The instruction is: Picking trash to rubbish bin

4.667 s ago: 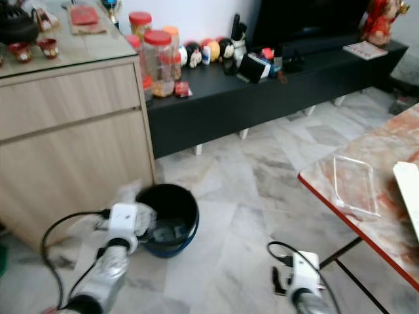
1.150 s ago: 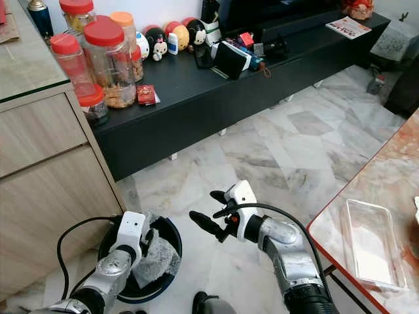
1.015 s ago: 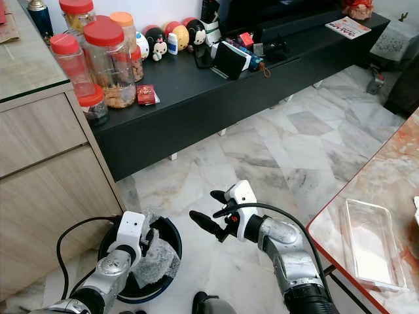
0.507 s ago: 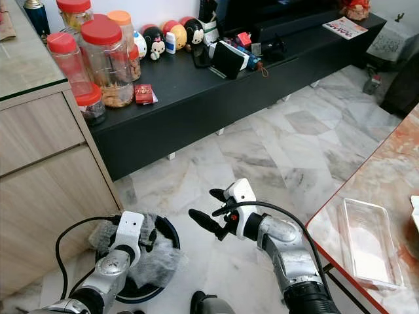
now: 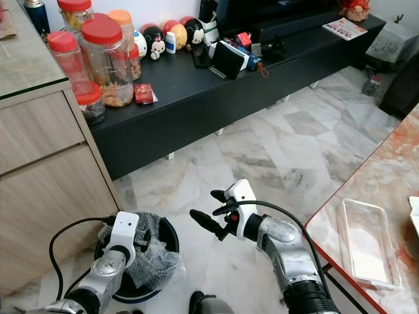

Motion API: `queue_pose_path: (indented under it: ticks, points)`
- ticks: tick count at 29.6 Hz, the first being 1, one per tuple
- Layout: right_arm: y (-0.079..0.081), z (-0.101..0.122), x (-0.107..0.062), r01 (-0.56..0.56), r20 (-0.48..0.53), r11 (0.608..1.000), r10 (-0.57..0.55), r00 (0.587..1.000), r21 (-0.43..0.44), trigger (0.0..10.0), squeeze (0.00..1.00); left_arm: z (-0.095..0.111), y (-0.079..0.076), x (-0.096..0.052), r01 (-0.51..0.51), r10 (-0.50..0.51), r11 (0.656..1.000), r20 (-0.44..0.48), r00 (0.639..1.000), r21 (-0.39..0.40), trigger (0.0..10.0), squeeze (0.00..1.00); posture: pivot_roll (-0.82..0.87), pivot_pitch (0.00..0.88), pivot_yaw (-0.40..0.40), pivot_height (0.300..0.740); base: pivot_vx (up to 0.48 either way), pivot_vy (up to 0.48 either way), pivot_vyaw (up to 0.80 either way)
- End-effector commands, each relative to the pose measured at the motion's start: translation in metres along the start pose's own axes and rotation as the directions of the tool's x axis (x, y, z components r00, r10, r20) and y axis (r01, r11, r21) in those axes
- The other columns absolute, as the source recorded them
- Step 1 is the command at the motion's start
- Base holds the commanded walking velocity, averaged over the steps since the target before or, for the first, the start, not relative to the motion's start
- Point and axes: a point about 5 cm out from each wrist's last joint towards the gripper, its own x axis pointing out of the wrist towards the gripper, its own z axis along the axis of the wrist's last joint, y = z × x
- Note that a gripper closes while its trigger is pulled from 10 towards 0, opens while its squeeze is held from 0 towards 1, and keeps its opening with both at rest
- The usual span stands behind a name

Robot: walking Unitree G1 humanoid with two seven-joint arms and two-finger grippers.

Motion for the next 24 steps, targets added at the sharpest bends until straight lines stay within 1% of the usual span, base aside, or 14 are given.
queue_pose_path:
  ticks: [1,3,4,7,8,10,11,12,15,17,19,24]
  points:
    - [-0.012,-0.007,-0.011,0.076,-0.022,0.997,-0.076,0.997,0.005,10.0,0.00,-0.018,-0.005,-0.006,0.008,-0.008,1.000,-0.070,0.998,0.004,10.0,0.00,-0.16,0.167,-0.169,0.740,0.000,0.000,0.00]
    - [-0.019,-0.014,-0.015,0.135,-0.038,0.991,-0.134,0.990,0.010,10.0,0.00,-0.027,-0.007,-0.009,0.017,-0.016,1.000,-0.108,0.994,0.012,10.0,0.00,-0.16,0.165,-0.165,0.740,0.000,0.000,0.00]
    - [-0.024,-0.021,-0.021,0.185,-0.053,0.982,-0.183,0.982,0.025,10.0,0.00,-0.038,-0.009,-0.014,0.029,-0.026,0.999,-0.152,0.988,0.023,10.0,0.00,-0.16,0.164,-0.163,0.740,0.000,0.000,0.00]
    - [-0.032,-0.039,-0.034,0.278,-0.085,0.958,-0.272,0.958,0.066,10.0,0.00,-0.061,-0.011,-0.025,0.036,-0.028,0.999,-0.226,0.974,0.030,10.0,0.00,-0.16,0.163,-0.157,0.740,0.000,0.000,0.00]
    - [-0.033,-0.044,-0.039,0.301,-0.091,0.950,-0.293,0.952,0.082,10.0,0.00,-0.066,-0.010,-0.028,0.027,-0.019,0.999,-0.237,0.971,0.030,10.0,0.00,-0.16,0.162,-0.155,0.740,0.000,0.000,0.00]
    - [-0.033,-0.044,-0.039,0.301,-0.091,0.950,-0.293,0.952,0.082,10.0,0.00,-0.066,-0.010,-0.028,0.027,-0.019,0.999,-0.237,0.971,0.030,10.0,0.00,-0.16,0.162,-0.155,0.740,0.000,0.000,0.00]
    - [-0.036,-0.054,-0.049,0.348,-0.106,0.931,-0.338,0.935,0.109,10.0,0.00,-0.075,-0.008,-0.033,-0.004,0.009,1.000,-0.248,0.969,0.021,10.0,0.00,-0.15,0.164,-0.150,0.740,0.000,0.000,0.00]
    - [-0.036,-0.054,-0.049,0.348,-0.106,0.931,-0.338,0.935,0.109,10.0,0.00,-0.075,-0.008,-0.033,-0.004,0.009,1.000,-0.248,0.969,0.021,10.0,0.00,-0.15,0.164,-0.150,0.740,0.000,0.000,0.00]
    - [-0.036,-0.067,-0.059,0.382,-0.114,0.913,-0.368,0.923,0.144,10.0,0.00,-0.087,-0.006,-0.043,-0.062,0.060,0.998,-0.258,0.964,-0.003,10.0,0.00,-0.15,0.160,-0.141,0.740,0.000,0.000,0.00]
    - [-0.035,-0.068,-0.059,0.374,-0.103,0.915,-0.361,0.927,0.154,10.0,0.00,-0.089,-0.005,-0.044,-0.080,0.074,0.997,-0.259,0.963,-0.012,10.0,0.00,-0.15,0.159,-0.140,0.740,0.000,0.000,0.00]
    - [-0.034,-0.067,-0.057,0.359,-0.085,0.919,-0.349,0.933,0.162,10.0,0.00,-0.092,-0.003,-0.047,-0.126,0.114,0.992,-0.262,0.958,-0.030,10.0,0.00,-0.14,0.158,-0.137,0.740,0.000,0.000,0.00]
    - [-0.033,-0.069,-0.054,0.354,-0.085,0.920,-0.344,0.935,0.166,10.0,0.00,-0.097,-0.003,-0.050,-0.152,0.135,0.987,-0.276,0.952,-0.042,10.0,0.00,-0.14,0.155,-0.133,0.740,0.000,0.000,0.00]
